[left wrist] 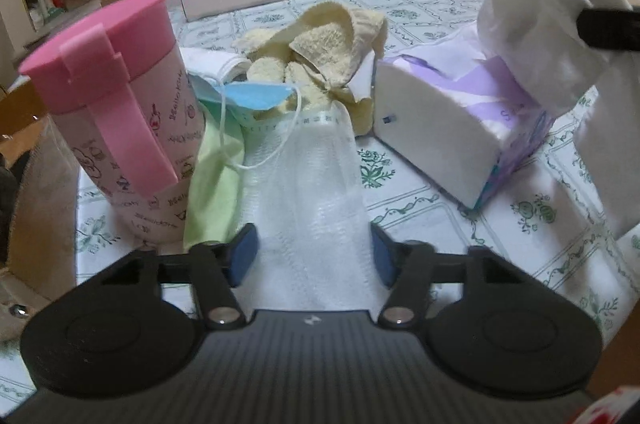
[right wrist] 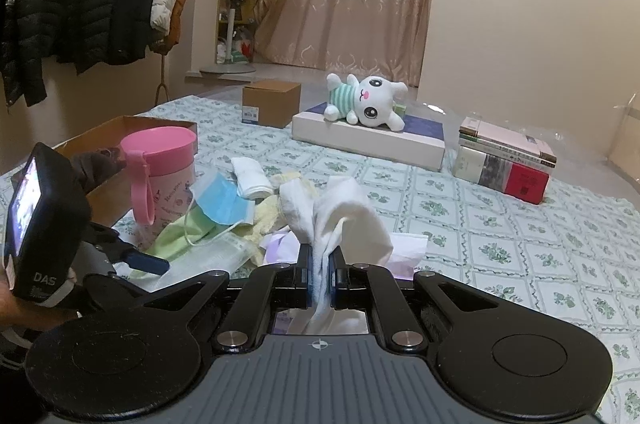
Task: Organize soft objects
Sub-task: 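Carry the mesh bag and white cloth over the cardboard tray with both grippers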
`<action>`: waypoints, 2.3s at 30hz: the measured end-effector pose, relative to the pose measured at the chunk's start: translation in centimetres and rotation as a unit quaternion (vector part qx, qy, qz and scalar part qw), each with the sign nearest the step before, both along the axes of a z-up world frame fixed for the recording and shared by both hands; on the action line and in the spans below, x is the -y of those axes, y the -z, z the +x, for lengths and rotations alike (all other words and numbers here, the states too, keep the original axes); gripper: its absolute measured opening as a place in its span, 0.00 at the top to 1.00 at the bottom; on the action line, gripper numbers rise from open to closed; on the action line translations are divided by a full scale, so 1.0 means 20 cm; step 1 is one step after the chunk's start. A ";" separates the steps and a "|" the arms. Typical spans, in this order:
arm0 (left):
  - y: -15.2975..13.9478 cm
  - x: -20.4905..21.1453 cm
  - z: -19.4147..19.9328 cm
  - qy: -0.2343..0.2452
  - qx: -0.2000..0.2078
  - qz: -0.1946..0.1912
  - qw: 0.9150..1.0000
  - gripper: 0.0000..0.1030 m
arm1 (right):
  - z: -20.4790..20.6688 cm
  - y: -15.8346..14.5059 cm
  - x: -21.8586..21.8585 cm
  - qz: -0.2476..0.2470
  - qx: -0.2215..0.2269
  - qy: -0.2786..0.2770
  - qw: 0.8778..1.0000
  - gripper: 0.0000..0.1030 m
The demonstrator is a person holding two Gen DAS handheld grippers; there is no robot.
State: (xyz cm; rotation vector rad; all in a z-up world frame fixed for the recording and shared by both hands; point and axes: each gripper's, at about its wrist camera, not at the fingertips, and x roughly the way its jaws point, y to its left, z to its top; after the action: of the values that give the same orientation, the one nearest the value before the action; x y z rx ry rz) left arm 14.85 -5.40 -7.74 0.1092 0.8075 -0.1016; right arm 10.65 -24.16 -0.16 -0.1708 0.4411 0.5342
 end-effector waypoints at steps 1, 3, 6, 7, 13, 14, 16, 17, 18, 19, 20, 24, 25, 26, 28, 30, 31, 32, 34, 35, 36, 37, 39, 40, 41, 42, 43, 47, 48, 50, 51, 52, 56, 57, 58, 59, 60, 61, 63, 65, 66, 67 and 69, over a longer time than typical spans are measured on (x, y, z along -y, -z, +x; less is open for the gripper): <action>-0.01 0.00 0.00 0.002 -0.001 -0.002 1.000 0.64 | 0.00 0.00 0.00 0.000 -0.001 -0.001 1.000 0.93; -0.01 0.01 -0.01 0.005 -0.002 0.003 1.000 0.84 | 0.00 0.00 0.00 0.002 -0.002 -0.001 1.000 0.93; -0.03 -0.01 -0.03 0.006 -0.007 -0.007 1.000 0.97 | -0.01 -0.01 0.00 0.004 0.000 -0.002 1.000 0.93; -0.04 -0.01 -0.04 0.009 -0.008 -0.014 1.000 0.98 | -0.01 -0.01 0.00 0.005 0.001 -0.002 1.000 0.93; -0.11 -0.04 -0.21 0.048 -0.010 -0.047 0.998 0.98 | -0.05 -0.03 0.02 0.007 0.005 0.002 1.000 0.93; -0.12 -0.04 -0.23 0.053 -0.010 -0.052 0.997 0.98 | -0.06 -0.03 0.02 0.008 0.005 0.003 1.000 0.93; -0.14 -0.04 -0.29 0.060 -0.012 -0.058 0.996 0.98 | -0.07 -0.05 0.01 0.008 0.007 0.002 1.000 0.93; -0.15 -0.05 -0.31 0.061 -0.011 -0.059 0.996 0.98 | -0.08 -0.05 0.01 0.008 0.009 0.001 1.000 0.93; -0.17 -0.06 -0.34 0.062 -0.009 -0.061 0.996 0.98 | -0.09 -0.06 0.01 0.009 0.010 0.001 1.000 0.93; -0.19 -0.07 -0.36 0.063 -0.007 -0.063 0.996 0.98 | -0.10 -0.07 0.00 0.009 0.012 -0.001 1.000 0.93; -0.21 -0.08 -0.38 0.064 -0.004 -0.066 0.996 0.98 | -0.10 -0.07 0.00 0.009 0.013 -0.002 1.000 0.93; -0.31 -0.12 -0.43 0.065 0.014 -0.071 0.995 0.98 | -0.13 -0.11 -0.03 0.015 0.018 -0.010 1.000 0.93; -0.33 -0.13 -0.44 0.066 0.018 -0.075 0.995 0.98 | -0.13 -0.12 -0.04 0.017 0.020 -0.013 1.000 0.93; -0.35 -0.14 -0.44 0.067 0.021 -0.077 0.995 0.98 | -0.14 -0.13 -0.05 0.019 0.023 -0.016 0.999 0.93; -0.38 -0.15 -0.45 0.072 0.028 -0.079 0.994 0.98 | -0.16 -0.16 -0.07 0.022 0.028 -0.020 0.999 0.93; -0.42 -0.15 -0.48 0.079 0.030 -0.082 0.993 0.98 | -0.19 -0.19 -0.09 0.025 0.036 -0.023 0.999 0.93; -0.43 -0.15 -0.50 0.082 0.030 -0.083 0.993 0.98 | -0.19 -0.21 -0.10 0.026 0.039 -0.024 0.999 0.93; -0.44 -0.16 -0.52 0.086 0.030 -0.084 0.992 0.98 | -0.21 -0.22 -0.10 0.027 0.042 -0.025 0.998 0.93; -0.45 -0.16 -0.56 0.089 0.030 -0.084 0.992 0.98 | -0.22 -0.25 -0.11 0.028 0.047 -0.027 0.998 0.93; -0.45 -0.17 -0.58 0.089 0.030 -0.084 0.992 0.98 | -0.23 -0.25 -0.12 0.028 0.048 -0.028 0.998 0.93; -0.46 -0.18 -0.60 0.088 0.030 -0.083 0.992 0.98 | -0.24 -0.26 -0.13 0.028 0.049 -0.029 0.998 0.93; -0.46 -0.19 -0.63 0.086 0.031 -0.082 0.992 0.98 | -0.26 -0.27 -0.14 0.029 0.050 -0.031 0.998 0.93; -0.47 -0.22 -0.67 0.080 0.034 -0.083 0.993 0.98 | -0.28 -0.28 -0.16 0.030 0.051 -0.037 0.998 0.93; -0.48 -0.23 -0.69 0.077 0.036 -0.083 0.993 0.98 | -0.29 -0.28 -0.17 0.030 0.051 -0.039 0.997 0.93; -0.49 -0.25 -0.72 0.074 0.039 -0.083 0.993 0.98 | -0.30 -0.29 -0.18 0.031 0.052 -0.043 0.997 0.93; -0.51 -0.27 -0.74 0.070 0.041 -0.083 0.993 0.98 | -0.31 -0.30 -0.19 0.032 0.053 -0.047 0.997 0.93; -0.52 -0.29 -0.76 0.067 0.045 -0.084 0.993 0.98 | -0.32 -0.30 -0.21 0.034 0.054 -0.051 0.997 0.93; -0.58 -0.38 -0.82 0.047 0.061 -0.082 0.994 0.98 | -0.34 -0.34 -0.29 0.046 0.052 -0.073 0.995 0.93; -0.59 -0.40 -0.83 0.041 0.065 -0.083 0.994 0.98 | -0.35 -0.34 -0.31 0.049 0.051 -0.079 0.994 0.93; -0.63 -0.45 -0.85 0.028 0.074 -0.081 0.994 0.98 | -0.35 -0.36 -0.37 0.056 0.049 -0.095 0.993 0.93; -0.64 -0.48 -0.86 0.021 0.078 -0.079 0.994 0.98 | -0.35 -0.37 -0.40 0.059 0.049 -0.104 0.992 0.93; -0.66 -0.51 -0.87 0.013 0.081 -0.078 0.994 0.98 | -0.35 -0.38 -0.44 0.062 0.050 -0.112 0.990 0.93; -0.69 -0.66 -0.88 -0.018 0.089 -0.078 0.993 0.98 | -0.32 -0.42 -0.59 0.084 0.045 -0.147 0.985 0.93; -0.70 -0.70 -0.88 -0.026 0.091 -0.079 0.992 0.98 | -0.31 -0.42 -0.64 0.090 0.042 -0.154 0.983 0.93; -0.71 -0.75 -0.88 -0.036 0.093 -0.078 0.992 0.98 | -0.30 -0.43 -0.68 0.095 0.039 -0.161 0.982 0.93; -0.71 -0.78 -0.87 -0.043 0.095 -0.076 0.992 0.98 | -0.28 -0.43 -0.73 0.100 0.035 -0.168 0.980 0.93; -0.72 -0.82 -0.86 -0.052 0.097 -0.072 0.991 0.98 | -0.27 -0.43 -0.77 0.104 0.029 -0.175 0.979 0.93; -0.72 -0.87 -0.85 -0.061 0.099 -0.068 0.991 0.98 | -0.25 -0.43 -0.83 0.108 0.024 -0.182 0.977 0.93; -0.73 -0.97 -0.82 -0.078 0.099 -0.067 0.990 0.98 | -0.21 -0.44 -0.93 0.112 0.019 -0.195 0.974 0.93; -0.73 -1.06 -0.79 -0.094 0.100 -0.062 0.989 0.98 | -0.16 -0.44 -1.05 0.116 0.011 -0.208 0.971 0.93; -0.73 -1.10 -0.77 -0.102 0.101 -0.057 0.988 0.98 | -0.14 -0.43 -1.10 0.118 0.007 -0.213 0.970 0.93; -0.73 -1.15 -0.74 -0.108 0.101 -0.055 0.987 0.98 | -0.12 -0.43 -1.15 0.119 0.004 -0.217 0.969 0.93; -0.72 -1.23 -0.70 -0.120 0.100 -0.054 0.986 0.98 | -0.05 -0.42 -1.26 0.123 -0.005 -0.220 0.968 0.93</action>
State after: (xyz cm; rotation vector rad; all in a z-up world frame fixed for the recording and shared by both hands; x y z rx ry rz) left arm 0.88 19.11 6.70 -0.0806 0.6076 0.0924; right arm 9.62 0.97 8.29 -0.0251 0.3427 1.0203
